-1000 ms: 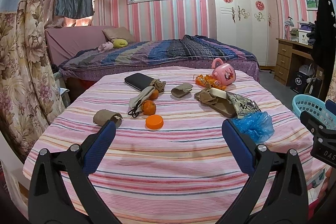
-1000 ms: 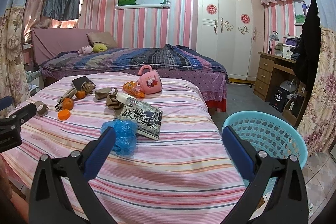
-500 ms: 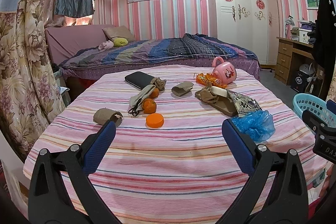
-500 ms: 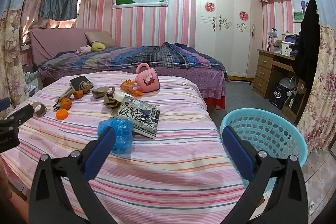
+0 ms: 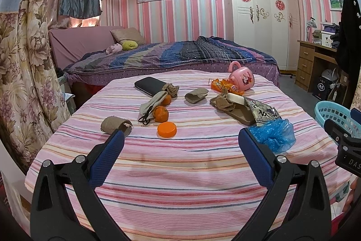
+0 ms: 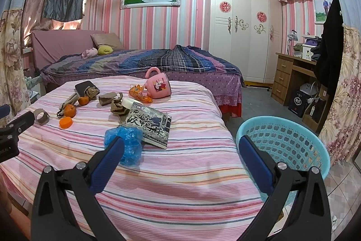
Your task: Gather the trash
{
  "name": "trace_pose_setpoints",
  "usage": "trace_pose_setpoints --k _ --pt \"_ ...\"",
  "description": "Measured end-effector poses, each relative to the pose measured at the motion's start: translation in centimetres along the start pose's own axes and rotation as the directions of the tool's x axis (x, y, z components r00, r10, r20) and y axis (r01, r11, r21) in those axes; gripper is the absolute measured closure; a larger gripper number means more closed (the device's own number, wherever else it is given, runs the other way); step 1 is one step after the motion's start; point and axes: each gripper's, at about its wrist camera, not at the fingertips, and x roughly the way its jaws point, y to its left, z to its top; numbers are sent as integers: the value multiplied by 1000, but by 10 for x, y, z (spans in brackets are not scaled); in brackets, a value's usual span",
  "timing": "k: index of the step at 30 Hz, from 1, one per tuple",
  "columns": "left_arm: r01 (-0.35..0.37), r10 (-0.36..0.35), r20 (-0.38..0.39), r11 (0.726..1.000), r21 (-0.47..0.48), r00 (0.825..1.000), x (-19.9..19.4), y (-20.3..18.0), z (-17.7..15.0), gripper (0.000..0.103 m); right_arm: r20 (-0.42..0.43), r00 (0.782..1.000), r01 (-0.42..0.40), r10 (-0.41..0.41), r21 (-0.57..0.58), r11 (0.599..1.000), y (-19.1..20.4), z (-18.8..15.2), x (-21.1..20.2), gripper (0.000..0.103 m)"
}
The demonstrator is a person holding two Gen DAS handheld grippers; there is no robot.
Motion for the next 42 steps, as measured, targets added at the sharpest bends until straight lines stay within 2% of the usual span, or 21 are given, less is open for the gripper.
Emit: trace_pose_setpoints --k 42 --pt "-2 2 1 1000 4 1000 0 2 0 5 -3 1000 4 -4 -1 1000 -3 0 0 4"
